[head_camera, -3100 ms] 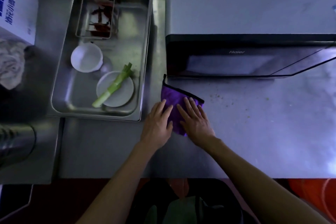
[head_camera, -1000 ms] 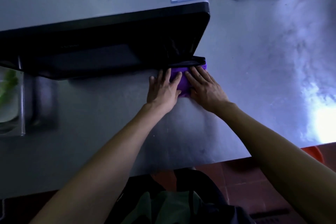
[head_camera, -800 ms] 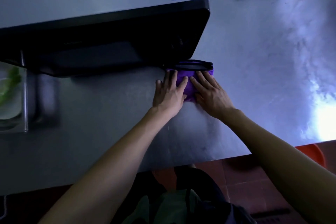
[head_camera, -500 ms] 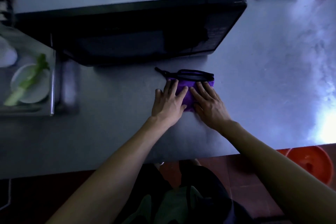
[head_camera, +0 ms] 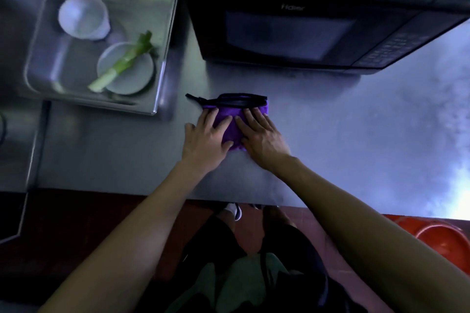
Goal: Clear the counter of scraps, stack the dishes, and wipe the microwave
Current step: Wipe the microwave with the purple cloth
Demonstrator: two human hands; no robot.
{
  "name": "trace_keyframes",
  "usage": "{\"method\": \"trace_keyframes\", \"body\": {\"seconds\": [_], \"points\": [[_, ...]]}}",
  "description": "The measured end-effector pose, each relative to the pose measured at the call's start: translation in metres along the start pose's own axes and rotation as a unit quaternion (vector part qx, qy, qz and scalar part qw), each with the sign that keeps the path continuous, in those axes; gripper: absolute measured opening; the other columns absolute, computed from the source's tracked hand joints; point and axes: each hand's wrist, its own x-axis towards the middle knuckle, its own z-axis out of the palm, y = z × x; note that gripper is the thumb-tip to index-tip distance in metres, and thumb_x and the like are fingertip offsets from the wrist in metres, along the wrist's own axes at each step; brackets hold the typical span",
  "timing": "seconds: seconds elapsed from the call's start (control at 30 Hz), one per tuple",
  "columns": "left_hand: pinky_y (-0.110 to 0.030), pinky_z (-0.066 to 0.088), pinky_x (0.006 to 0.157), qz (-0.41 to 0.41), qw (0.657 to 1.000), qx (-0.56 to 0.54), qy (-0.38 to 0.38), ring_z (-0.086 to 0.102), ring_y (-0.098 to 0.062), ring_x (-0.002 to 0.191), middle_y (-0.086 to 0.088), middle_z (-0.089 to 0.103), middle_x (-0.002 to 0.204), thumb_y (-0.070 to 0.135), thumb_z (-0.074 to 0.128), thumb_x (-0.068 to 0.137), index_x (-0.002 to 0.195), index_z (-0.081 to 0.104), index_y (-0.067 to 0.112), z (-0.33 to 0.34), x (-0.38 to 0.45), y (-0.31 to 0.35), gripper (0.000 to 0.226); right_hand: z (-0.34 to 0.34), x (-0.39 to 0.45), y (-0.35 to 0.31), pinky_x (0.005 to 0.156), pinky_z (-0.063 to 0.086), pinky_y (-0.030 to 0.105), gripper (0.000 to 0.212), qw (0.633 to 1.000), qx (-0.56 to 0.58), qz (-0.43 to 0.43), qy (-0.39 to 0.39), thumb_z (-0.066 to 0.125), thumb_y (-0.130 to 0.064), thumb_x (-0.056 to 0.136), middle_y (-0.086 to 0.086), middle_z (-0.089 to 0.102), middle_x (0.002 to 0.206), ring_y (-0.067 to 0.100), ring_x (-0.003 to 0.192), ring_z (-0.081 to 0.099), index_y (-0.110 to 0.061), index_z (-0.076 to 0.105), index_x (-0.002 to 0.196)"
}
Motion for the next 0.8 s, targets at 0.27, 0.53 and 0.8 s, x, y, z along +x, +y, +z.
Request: {"method": "trace_keyframes", "body": {"seconds": [0.27,0.53,0.8], "points": [[-0.052,0.037,0.099,-0.040,0.999,-0.017,-0.002,0.029,-0.028,0.143,-0.006,0.032,0.155,0.050,0.067,0.084,0.146,0.042,0.031,0.009,-0.026,-0.013,0.070,0.004,-0.007,-0.024,0.125,0.011,0.045,0.058,0.999,-0.013,-0.031,-0.014,0.040,-0.036,0.105,0.014,0.015,0.165,0.033,0.153,0.008,-0.019,0.023,0.158],[-0.051,0.033,0.101,-0.038,0.999,-0.025,-0.006,0.032,-0.029,0.141,-0.006,0.036,0.153,0.049,0.069,0.082,0.144,0.046,0.031,0.024,-0.045,0.050,0.069,0.009,-0.066,0.012,0.123,0.020,0.044,0.058,0.999,-0.027,-0.035,-0.014,0.045,-0.034,0.104,0.015,0.023,0.163,0.033,0.152,0.016,-0.017,0.029,0.156],[-0.048,0.033,0.101,0.026,0.999,-0.019,-0.010,0.032,-0.031,0.140,-0.008,0.035,0.152,0.045,0.067,0.083,0.144,0.046,0.029,0.054,-0.082,0.179,0.066,0.027,-0.194,0.078,0.121,0.026,0.044,0.056,0.999,0.028,0.025,0.028,0.058,-0.024,0.097,0.017,0.034,0.158,0.034,0.149,0.026,-0.012,0.043,0.149]]}}
